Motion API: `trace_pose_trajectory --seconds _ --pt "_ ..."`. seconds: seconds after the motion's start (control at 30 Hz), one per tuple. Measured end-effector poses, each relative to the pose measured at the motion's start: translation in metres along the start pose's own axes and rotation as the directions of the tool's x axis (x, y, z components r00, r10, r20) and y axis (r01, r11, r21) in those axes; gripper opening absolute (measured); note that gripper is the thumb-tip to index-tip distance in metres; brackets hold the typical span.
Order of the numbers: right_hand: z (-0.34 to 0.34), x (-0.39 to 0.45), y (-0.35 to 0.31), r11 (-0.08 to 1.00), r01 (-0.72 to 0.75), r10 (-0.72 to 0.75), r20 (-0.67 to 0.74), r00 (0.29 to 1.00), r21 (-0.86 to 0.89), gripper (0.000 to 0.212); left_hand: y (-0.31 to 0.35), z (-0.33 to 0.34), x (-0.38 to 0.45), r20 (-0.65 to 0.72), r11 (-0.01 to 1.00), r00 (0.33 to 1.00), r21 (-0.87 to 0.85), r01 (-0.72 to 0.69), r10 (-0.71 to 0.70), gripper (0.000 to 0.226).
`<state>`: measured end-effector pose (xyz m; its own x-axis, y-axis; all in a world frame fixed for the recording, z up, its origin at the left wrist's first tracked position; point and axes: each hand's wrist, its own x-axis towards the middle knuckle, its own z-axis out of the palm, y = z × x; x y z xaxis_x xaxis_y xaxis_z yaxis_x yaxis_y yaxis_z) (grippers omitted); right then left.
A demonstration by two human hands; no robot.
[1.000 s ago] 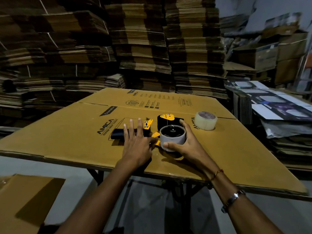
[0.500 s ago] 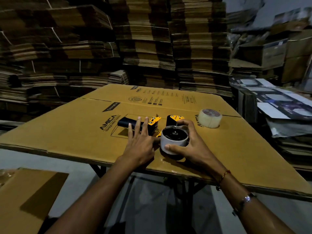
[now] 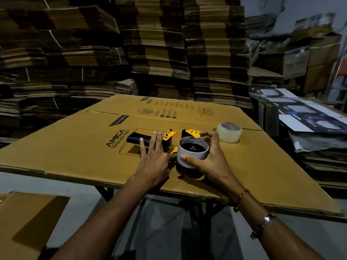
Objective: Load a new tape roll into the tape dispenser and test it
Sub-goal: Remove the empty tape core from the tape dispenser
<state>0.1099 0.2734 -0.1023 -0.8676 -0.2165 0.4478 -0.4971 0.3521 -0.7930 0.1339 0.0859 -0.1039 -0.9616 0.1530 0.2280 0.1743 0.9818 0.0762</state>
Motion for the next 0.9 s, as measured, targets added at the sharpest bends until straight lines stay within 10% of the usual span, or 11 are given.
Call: trace_pose_trajectory --seconds 0.9 --pt "0.006 0.004 0.002 0.992 0.064 -0.054 -0.095 0.994 0.113 0.081 -0.006 0.008 0.003 -0.031 1.0 0.999 0.002 -0.025 0.025 0.039"
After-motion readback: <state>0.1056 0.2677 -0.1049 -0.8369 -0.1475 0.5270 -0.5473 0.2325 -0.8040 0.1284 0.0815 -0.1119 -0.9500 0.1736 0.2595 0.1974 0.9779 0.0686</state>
